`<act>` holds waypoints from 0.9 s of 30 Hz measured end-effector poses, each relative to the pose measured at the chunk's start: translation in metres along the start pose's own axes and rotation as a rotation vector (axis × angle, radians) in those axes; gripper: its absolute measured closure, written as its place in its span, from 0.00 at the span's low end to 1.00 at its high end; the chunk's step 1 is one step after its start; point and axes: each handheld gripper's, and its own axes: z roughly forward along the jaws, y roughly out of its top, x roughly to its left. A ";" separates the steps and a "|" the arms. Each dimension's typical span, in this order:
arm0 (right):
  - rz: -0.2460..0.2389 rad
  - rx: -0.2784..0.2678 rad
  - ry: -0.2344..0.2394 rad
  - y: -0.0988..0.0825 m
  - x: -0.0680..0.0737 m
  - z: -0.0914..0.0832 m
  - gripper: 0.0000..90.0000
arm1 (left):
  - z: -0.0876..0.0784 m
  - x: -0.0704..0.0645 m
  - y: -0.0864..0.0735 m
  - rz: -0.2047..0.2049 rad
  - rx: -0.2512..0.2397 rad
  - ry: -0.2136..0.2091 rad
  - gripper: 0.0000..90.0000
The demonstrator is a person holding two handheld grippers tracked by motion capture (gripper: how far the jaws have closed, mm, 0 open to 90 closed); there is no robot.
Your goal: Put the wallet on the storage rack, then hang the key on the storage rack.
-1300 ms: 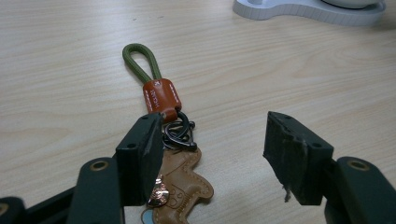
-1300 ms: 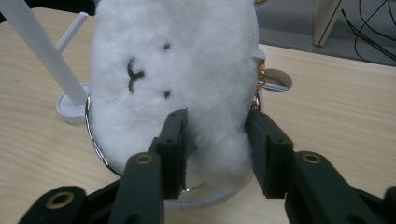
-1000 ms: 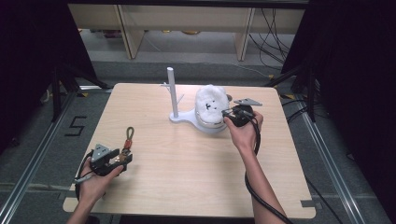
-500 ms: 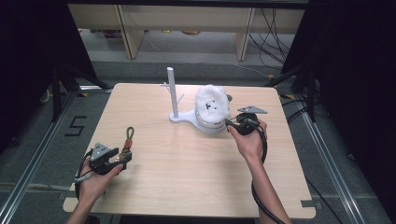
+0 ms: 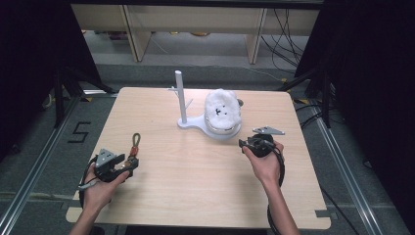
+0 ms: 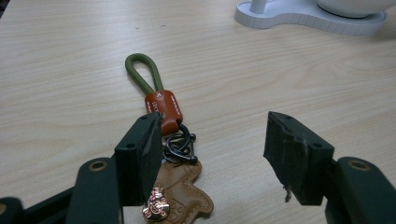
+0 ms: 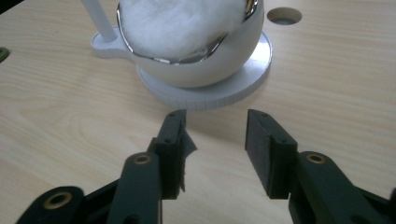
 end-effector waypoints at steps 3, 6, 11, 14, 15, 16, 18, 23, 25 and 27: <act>-0.004 0.014 0.000 -0.006 0.001 -0.005 0.69 | -0.001 0.001 0.000 0.005 -0.001 -0.006 0.41; -0.004 0.016 -0.003 -0.010 0.001 -0.007 0.70 | -0.001 0.000 0.001 0.007 0.005 0.002 0.43; -0.015 0.055 0.007 -0.013 0.001 -0.010 0.71 | -0.002 0.000 0.006 0.009 0.027 0.006 0.45; -0.022 0.069 -0.002 -0.012 0.000 -0.012 0.71 | 0.000 0.001 0.013 -0.002 0.063 0.009 0.47; -0.019 0.078 -0.006 -0.011 0.000 -0.013 0.71 | 0.001 0.001 0.015 -0.006 0.085 0.007 0.48; -0.020 0.086 0.002 -0.011 0.000 -0.015 0.71 | 0.002 0.001 0.018 -0.007 0.104 0.010 0.49; -0.010 0.099 0.006 -0.012 0.000 -0.017 0.71 | 0.004 0.005 0.025 0.026 0.188 0.016 0.51; 0.007 0.129 0.005 -0.014 -0.001 -0.021 0.71 | 0.016 0.011 0.041 0.021 0.276 0.034 0.53; 0.023 0.135 0.008 -0.014 -0.001 -0.022 0.70 | 0.026 0.014 0.052 -0.004 0.331 0.046 0.54; 0.000 0.128 0.008 -0.015 -0.003 -0.022 0.70 | 0.034 0.018 0.057 -0.022 0.358 0.057 0.55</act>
